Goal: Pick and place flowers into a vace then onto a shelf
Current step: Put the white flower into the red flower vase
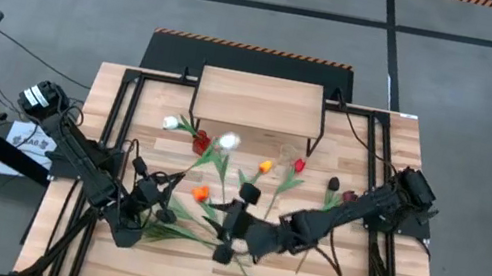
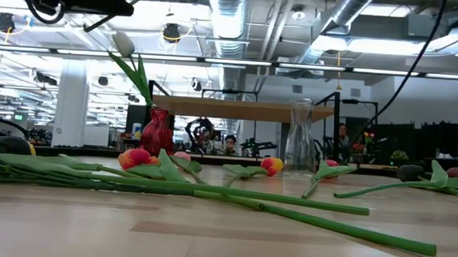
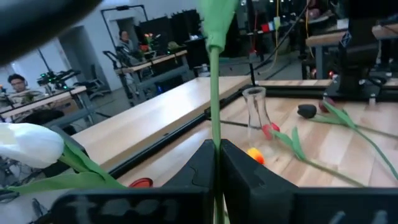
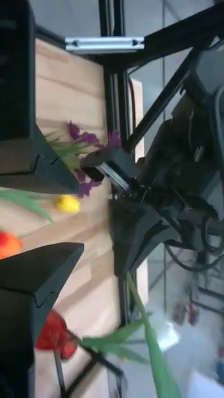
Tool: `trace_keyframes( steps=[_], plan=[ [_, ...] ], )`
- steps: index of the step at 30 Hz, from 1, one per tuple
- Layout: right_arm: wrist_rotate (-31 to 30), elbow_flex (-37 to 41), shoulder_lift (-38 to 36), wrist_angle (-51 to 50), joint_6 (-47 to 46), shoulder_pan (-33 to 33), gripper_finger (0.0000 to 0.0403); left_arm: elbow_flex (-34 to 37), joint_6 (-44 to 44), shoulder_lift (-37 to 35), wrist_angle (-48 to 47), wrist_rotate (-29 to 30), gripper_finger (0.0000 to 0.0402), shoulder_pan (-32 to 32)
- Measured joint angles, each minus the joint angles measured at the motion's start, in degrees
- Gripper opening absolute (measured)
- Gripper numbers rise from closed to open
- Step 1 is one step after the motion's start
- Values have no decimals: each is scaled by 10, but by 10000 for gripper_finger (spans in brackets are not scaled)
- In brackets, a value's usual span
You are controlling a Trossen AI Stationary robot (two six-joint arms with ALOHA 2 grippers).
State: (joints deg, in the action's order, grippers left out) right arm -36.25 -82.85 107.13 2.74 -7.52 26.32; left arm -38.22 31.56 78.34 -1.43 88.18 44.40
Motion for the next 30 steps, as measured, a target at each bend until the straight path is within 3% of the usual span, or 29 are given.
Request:
trace_keyframes(
  steps=[10, 20, 30],
  plan=[
    [108, 0, 0, 40, -11, -75, 128, 0, 2, 4, 6, 11, 0, 16],
    [157, 1, 0, 70, -10, -129, 128, 0, -12, 4, 20, -1, 0, 29],
    [185, 1, 0, 101, -3, -142, 128, 0, -12, 4, 20, -5, 0, 28]
  ],
)
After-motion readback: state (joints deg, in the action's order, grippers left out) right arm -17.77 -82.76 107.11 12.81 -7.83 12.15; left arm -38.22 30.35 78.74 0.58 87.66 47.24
